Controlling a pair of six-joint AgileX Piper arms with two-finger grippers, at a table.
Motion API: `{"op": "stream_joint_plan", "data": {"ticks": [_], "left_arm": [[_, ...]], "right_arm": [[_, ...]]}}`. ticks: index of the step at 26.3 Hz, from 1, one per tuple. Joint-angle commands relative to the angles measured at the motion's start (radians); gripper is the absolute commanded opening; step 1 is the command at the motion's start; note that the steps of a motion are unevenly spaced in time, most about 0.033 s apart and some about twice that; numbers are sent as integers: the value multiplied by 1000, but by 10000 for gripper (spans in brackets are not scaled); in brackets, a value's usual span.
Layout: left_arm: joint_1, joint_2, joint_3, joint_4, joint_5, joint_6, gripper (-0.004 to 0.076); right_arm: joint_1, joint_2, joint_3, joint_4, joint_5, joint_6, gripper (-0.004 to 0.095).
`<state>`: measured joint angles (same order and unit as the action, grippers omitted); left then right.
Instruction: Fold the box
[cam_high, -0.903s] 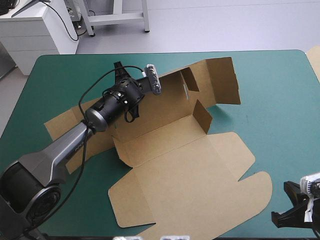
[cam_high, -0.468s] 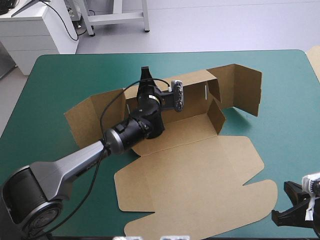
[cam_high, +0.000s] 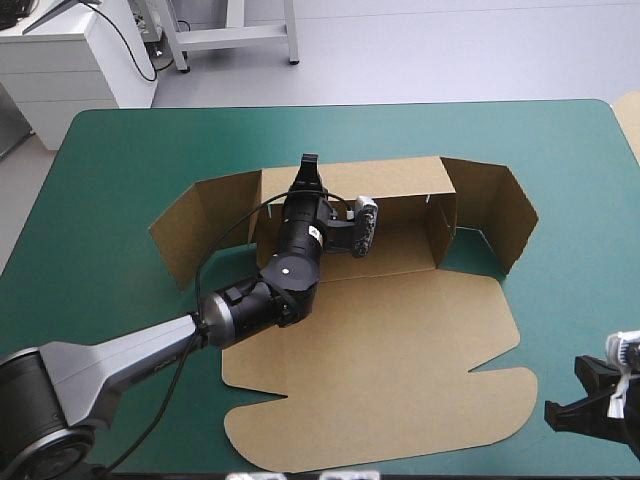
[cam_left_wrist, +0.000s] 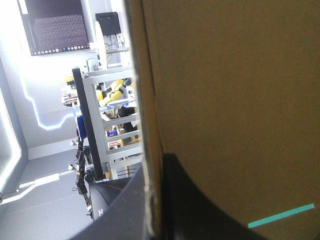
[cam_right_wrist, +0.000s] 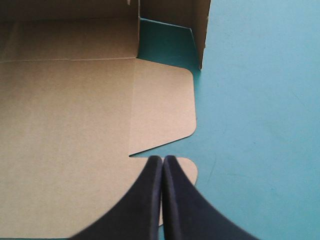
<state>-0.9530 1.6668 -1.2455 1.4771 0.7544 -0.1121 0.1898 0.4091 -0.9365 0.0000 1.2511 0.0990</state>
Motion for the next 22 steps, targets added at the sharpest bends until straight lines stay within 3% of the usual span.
{"op": "stream_joint_plan", "data": {"ticks": [1, 7, 14, 18, 22], "left_arm": [[-4, -69, -2, 82, 9, -7, -8], [-4, -64, 28, 89, -50, -19, -8], [23, -21, 28, 210, -45, -24, -8], [27, -10, 28, 238, -44, -39, -8], [27, -10, 24, 253, -20, -89, -8]], "right_arm": [[-9, 93, -28, -19, -36, 0, -19], [-9, 243, -66, -27, -106, -8, -19], [-9, 494, -229, -42, -165, -92, -20], [-9, 708, -406, -40, -163, -147, -20], [-9, 948, -689, -40, -85, -205, -21]]}}
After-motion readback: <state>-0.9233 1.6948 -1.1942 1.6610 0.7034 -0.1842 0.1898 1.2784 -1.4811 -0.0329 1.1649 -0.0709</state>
